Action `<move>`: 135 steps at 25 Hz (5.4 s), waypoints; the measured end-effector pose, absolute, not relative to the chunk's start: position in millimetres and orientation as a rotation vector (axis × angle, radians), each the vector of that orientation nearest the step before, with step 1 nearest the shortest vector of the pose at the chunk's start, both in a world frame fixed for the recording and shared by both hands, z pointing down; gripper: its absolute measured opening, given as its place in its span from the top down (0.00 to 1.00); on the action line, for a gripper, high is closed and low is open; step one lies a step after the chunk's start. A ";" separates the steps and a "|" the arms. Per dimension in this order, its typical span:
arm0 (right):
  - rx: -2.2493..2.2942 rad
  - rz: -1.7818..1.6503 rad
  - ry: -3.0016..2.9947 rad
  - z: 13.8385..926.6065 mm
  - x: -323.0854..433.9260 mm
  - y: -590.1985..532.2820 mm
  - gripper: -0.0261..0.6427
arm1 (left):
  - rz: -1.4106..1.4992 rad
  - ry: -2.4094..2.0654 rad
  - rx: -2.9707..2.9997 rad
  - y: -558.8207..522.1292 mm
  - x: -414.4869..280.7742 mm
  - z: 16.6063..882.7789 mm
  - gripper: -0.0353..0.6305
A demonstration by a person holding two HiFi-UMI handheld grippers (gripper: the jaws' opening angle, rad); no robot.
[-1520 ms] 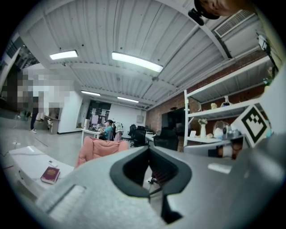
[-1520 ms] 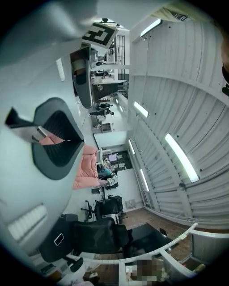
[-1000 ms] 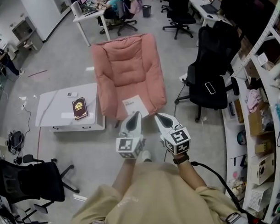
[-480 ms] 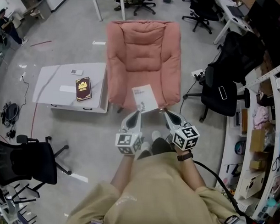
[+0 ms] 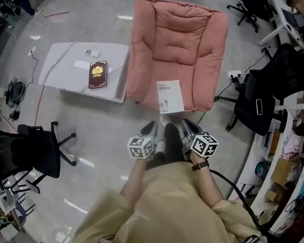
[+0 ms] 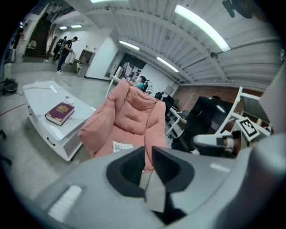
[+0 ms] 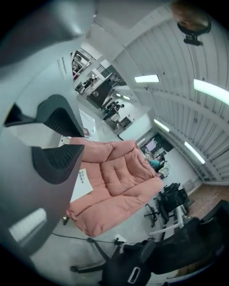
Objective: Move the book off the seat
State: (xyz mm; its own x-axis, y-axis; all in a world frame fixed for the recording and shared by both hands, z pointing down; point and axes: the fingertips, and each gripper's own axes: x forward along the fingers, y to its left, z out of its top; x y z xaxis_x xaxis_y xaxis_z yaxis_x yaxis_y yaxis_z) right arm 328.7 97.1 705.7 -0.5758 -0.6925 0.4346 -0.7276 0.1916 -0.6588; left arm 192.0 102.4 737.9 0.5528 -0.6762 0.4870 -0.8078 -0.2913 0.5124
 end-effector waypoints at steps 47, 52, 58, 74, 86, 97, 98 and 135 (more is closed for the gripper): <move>1.456 2.554 -1.932 1149.2 338.2 -15.2 0.88 | -0.071 -0.875 1.382 -7.3 253.0 1139.3 0.87; 1.466 2.549 -1.881 1119.9 338.1 -9.0 0.89 | -0.018 -0.899 1.431 -4.0 250.0 1105.8 0.88; 1.488 2.587 -1.791 1084.4 336.4 0.5 0.89 | -0.014 -0.883 1.470 -1.5 251.7 1061.4 0.87; 1.466 2.320 -2.252 852.8 338.5 -39.4 0.89 | -0.180 -0.893 1.726 -34.6 254.0 837.6 0.87; 1.134 2.176 -2.563 677.6 296.3 -87.4 0.89 | -0.339 -0.982 1.888 -71.0 214.0 663.4 0.87; 0.485 1.943 -2.785 586.1 185.0 -124.4 0.89 | -0.667 -1.321 1.835 -77.9 114.2 581.9 0.87; 0.404 1.931 -2.777 581.6 169.1 -123.8 0.89 | -0.701 -1.371 1.818 -74.1 101.4 575.7 0.87; -0.743 1.556 -2.532 524.6 -244.4 281.3 0.88 | -1.033 -2.129 1.415 358.9 -255.9 526.2 0.86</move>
State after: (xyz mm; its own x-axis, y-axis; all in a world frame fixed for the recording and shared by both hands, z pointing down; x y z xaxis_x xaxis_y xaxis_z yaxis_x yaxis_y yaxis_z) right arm -244.4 281.3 524.6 -0.8795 0.4400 -0.1813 0.3606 0.3675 -0.8573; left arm -255.9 358.9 526.2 -0.4198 -0.9040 -0.0811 -0.6229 0.2220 0.7501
